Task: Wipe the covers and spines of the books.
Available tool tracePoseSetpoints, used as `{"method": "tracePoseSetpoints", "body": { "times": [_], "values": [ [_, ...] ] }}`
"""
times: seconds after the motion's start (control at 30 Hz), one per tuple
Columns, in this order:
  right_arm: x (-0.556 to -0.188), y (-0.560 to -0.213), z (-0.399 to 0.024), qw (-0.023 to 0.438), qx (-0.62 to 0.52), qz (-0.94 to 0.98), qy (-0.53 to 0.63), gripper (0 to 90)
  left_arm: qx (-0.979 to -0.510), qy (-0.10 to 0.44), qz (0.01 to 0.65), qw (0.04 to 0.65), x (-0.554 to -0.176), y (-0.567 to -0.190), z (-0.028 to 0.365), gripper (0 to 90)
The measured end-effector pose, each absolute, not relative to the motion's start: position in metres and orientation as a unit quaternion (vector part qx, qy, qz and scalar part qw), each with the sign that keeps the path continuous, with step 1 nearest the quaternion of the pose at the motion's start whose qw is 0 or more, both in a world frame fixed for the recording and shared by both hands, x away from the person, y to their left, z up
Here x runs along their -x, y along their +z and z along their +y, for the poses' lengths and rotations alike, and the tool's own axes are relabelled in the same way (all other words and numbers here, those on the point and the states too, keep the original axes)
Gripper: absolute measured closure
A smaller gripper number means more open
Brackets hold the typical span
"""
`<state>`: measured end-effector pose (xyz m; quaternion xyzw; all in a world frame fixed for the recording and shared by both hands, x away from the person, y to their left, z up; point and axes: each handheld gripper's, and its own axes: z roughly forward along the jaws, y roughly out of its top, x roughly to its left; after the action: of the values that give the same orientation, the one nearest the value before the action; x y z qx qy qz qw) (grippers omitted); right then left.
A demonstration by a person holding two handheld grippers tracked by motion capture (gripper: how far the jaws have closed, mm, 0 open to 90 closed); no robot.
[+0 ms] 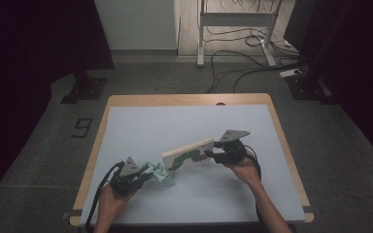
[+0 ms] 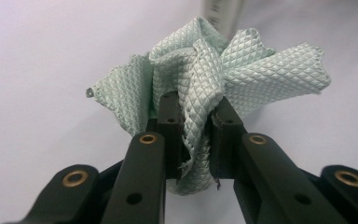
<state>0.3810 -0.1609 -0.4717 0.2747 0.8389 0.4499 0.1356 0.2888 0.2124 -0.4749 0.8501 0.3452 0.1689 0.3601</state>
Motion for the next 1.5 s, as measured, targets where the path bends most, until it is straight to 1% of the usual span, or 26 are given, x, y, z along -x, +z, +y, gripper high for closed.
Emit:
{"method": "tracePoseSetpoints", "body": {
  "times": [0.33, 0.53, 0.73, 0.93, 1.23, 1.5],
  "values": [
    [-0.381, -0.472, -0.16, 0.137, -0.276, 0.838, 0.45, 50.4, -0.864, 0.155, 0.344, 0.334, -0.31, -0.501, 0.193, 77.2],
    [-0.38, -0.472, -0.16, 0.139, -0.278, 0.837, 0.45, 50.4, -0.861, 0.137, 0.344, 0.349, -0.315, -0.513, 0.186, 77.3],
    [-0.379, -0.473, -0.159, 0.142, -0.278, 0.836, 0.45, 50.5, -0.857, 0.135, 0.347, 0.357, -0.316, -0.511, 0.186, 77.7],
    [-0.378, -0.472, -0.159, 0.144, -0.278, 0.837, 0.448, 50.4, -0.854, 0.145, 0.342, 0.364, -0.314, -0.497, 0.186, 78.0],
    [-0.378, -0.472, -0.159, 0.144, -0.279, 0.837, 0.448, 50.4, -0.846, 0.152, 0.321, 0.398, -0.309, -0.457, 0.187, 78.4],
    [-0.378, -0.472, -0.158, 0.145, -0.28, 0.837, 0.446, 50.5, -0.843, 0.169, 0.307, 0.407, -0.306, -0.428, 0.185, 78.9]
  ]
}}
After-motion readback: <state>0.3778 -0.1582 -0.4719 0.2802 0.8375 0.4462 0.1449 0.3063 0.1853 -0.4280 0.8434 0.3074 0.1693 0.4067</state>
